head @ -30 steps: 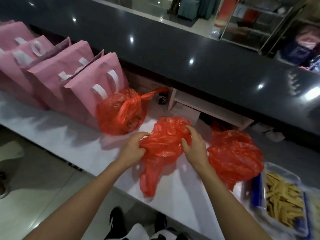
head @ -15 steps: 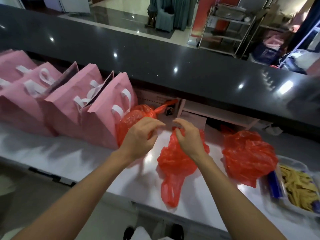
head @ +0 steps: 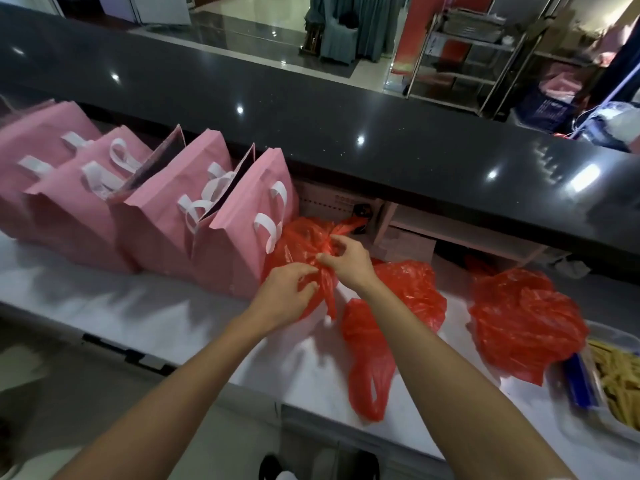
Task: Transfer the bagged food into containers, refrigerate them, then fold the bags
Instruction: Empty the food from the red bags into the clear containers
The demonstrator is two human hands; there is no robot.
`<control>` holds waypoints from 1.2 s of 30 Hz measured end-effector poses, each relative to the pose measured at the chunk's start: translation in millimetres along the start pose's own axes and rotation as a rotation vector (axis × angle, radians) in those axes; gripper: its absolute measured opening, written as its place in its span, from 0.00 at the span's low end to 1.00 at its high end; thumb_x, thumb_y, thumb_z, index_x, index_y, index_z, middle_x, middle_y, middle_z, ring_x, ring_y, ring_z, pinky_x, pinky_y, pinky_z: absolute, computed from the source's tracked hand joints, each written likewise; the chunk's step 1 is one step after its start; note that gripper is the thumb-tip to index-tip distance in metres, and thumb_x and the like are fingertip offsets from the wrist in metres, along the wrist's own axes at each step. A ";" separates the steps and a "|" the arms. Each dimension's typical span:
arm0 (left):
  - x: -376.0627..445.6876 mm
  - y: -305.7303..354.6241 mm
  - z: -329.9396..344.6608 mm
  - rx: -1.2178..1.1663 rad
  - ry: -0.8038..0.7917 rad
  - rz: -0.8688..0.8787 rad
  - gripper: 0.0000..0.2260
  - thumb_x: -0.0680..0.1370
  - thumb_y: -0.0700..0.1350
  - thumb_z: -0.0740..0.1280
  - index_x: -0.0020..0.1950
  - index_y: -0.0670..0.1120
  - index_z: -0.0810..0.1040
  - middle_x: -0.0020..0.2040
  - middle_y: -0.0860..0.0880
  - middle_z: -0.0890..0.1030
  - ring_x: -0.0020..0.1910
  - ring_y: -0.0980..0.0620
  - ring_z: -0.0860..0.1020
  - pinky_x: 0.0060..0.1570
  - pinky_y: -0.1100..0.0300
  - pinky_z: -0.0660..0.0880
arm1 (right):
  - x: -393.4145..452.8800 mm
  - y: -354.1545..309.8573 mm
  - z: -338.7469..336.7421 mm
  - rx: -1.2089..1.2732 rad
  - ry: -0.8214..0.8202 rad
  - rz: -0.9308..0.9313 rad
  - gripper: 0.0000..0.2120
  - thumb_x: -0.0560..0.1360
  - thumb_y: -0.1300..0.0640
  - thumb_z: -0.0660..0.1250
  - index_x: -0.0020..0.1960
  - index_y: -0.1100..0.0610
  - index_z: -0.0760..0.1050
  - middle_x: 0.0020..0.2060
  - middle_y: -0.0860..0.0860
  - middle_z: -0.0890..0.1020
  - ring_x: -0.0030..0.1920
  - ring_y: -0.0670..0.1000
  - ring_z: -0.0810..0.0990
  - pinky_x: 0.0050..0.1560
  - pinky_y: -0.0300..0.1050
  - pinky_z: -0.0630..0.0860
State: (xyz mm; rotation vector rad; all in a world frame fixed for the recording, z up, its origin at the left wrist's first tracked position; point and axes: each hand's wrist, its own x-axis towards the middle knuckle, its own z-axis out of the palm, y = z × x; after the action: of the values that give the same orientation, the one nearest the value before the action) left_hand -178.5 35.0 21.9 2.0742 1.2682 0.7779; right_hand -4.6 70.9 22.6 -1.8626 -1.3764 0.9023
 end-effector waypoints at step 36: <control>-60.9 198.9 4.6 -0.189 0.313 0.330 0.09 0.79 0.45 0.72 0.58 0.49 0.84 0.52 0.54 0.85 0.52 0.59 0.82 0.55 0.60 0.79 | -228.2 -25.0 -172.1 0.248 0.322 -0.529 0.12 0.76 0.62 0.72 0.59 0.56 0.83 0.50 0.46 0.86 0.52 0.43 0.83 0.57 0.40 0.79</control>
State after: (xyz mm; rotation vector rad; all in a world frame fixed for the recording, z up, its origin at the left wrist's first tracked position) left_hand -84.7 -96.6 152.9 2.0864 0.9665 1.3604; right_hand 75.5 -160.0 173.0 -1.2931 -1.3811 0.4542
